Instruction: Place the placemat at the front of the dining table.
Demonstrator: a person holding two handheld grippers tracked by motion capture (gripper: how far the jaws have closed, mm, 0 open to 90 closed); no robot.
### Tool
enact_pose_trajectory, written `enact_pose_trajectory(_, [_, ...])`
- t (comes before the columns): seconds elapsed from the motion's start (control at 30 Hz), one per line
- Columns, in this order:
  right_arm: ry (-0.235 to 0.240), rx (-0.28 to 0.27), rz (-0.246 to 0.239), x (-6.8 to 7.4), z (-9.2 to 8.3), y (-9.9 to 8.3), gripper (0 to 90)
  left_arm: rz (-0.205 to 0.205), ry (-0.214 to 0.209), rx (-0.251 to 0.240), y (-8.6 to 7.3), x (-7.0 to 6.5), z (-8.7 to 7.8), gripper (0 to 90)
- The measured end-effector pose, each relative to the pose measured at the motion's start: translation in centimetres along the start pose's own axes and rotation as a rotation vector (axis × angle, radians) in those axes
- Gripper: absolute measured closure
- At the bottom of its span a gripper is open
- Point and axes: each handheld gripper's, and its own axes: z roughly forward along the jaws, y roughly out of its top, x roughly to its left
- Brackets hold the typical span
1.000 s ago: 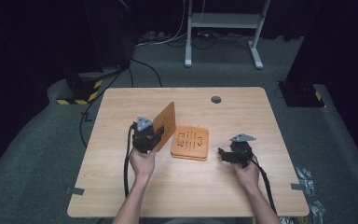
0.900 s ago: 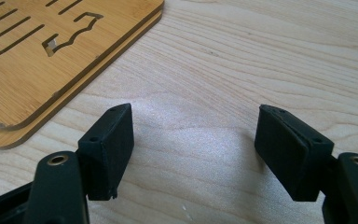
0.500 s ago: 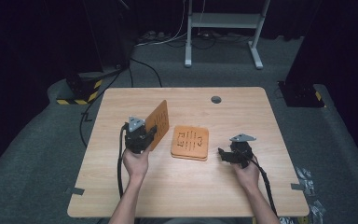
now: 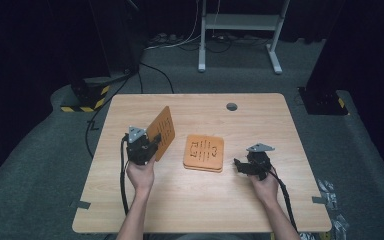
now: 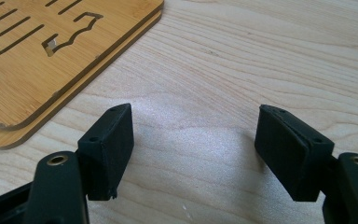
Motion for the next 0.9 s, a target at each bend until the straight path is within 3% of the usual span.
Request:
enact_pose_trajectory(0.37, [-0.001,0.0,0.0,0.0,0.0,0.0,28.0,-0.039,0.029,-0.017,-0.7,2.2,-0.4,86.1])
enact_pose_trajectory(0.9, [-0.002,-0.001,-0.001,0.0,0.0,0.0,28.0,-0.03,0.054,-0.009,-1.3,3.0,0.8,86.1])
